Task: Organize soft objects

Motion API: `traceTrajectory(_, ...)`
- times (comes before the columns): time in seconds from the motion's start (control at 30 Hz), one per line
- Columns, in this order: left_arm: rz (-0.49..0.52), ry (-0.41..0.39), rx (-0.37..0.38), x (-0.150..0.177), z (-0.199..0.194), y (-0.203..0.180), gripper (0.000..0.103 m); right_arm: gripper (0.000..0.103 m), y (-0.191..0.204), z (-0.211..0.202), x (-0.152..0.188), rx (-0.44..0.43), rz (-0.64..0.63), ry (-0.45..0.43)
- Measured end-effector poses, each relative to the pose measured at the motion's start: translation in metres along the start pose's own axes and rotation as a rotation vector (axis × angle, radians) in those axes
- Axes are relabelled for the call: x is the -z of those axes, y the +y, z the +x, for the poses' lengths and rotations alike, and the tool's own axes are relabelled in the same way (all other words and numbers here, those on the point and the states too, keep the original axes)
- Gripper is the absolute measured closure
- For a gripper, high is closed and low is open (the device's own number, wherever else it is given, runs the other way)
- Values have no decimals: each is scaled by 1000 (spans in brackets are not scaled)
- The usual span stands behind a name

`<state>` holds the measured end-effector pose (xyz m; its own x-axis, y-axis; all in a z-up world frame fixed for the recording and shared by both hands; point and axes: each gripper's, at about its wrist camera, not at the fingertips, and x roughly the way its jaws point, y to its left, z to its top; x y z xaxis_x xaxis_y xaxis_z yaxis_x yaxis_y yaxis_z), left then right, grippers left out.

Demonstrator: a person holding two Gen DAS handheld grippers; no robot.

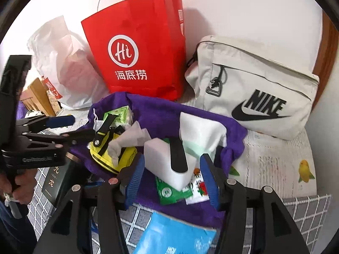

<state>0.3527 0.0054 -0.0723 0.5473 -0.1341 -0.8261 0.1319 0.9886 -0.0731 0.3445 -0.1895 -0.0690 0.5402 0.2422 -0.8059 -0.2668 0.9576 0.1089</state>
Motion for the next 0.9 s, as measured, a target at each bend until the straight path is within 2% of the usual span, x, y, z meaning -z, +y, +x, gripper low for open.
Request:
traceTrajectory(0.1,-7,-15,-13,8,-15,0,26,44,2,-11,8,-2,20,-3)
traceTrajectory(0.17,-22,-29,-34,17,-27,2,26,35,6,-21,14,4,23,-13)
traceTrajectory(0.3,-35,-39,-59,40,-51,4,26,31,14,-42,28,10,30,-43)
traceTrajectory(0.37,-40,-47,-64,51,-62,3,26,25,18,-54,37,3,48,-56)
traceTrajectory(0.43,-45,-58,-67,65,-77,0,20,20,22,-64,47,1,61,-66)
traceTrajectory(0.7,-57,-125,-67,117,-124,-14,9,12,38,-96,91,-3,83,-82)
traceTrajectory(0.9,-68,-156,-94,150,-150,-24,8,10,53,-125,122,20,77,-104)
